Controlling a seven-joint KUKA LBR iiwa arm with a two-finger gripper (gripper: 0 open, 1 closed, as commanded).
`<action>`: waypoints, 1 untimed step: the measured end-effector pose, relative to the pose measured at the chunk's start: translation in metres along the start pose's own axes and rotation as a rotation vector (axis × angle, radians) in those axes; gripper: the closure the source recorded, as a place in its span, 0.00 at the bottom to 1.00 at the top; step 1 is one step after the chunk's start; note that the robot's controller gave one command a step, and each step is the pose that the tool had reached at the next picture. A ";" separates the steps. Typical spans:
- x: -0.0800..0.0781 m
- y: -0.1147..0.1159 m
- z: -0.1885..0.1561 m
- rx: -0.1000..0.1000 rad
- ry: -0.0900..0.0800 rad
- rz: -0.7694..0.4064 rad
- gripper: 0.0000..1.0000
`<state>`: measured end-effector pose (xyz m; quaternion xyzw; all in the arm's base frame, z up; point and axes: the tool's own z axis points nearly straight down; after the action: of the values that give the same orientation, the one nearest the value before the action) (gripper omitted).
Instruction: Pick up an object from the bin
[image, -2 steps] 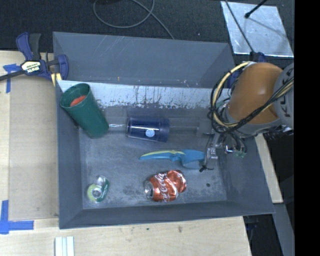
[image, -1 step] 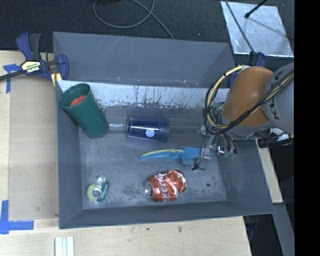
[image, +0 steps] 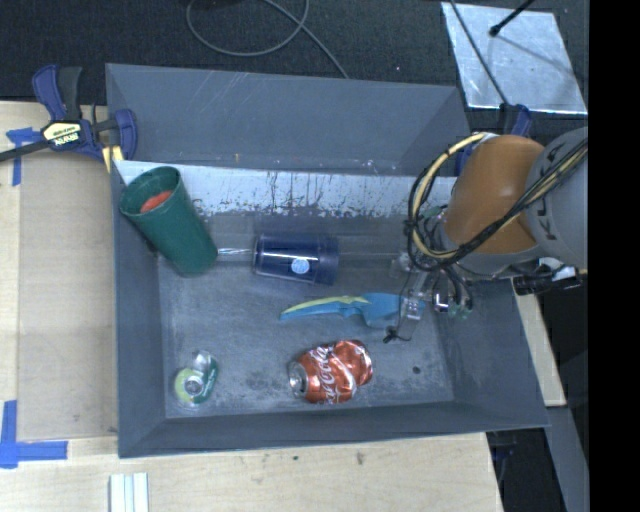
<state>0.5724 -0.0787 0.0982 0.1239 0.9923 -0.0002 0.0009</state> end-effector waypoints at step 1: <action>-0.006 -0.015 0.023 -0.004 -0.003 0.112 1.00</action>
Offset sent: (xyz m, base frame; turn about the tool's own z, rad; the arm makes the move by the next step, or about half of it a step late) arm 0.0000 0.0000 0.0000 0.0000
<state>0.5749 -0.0952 0.0751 0.1794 0.9838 0.0016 0.0024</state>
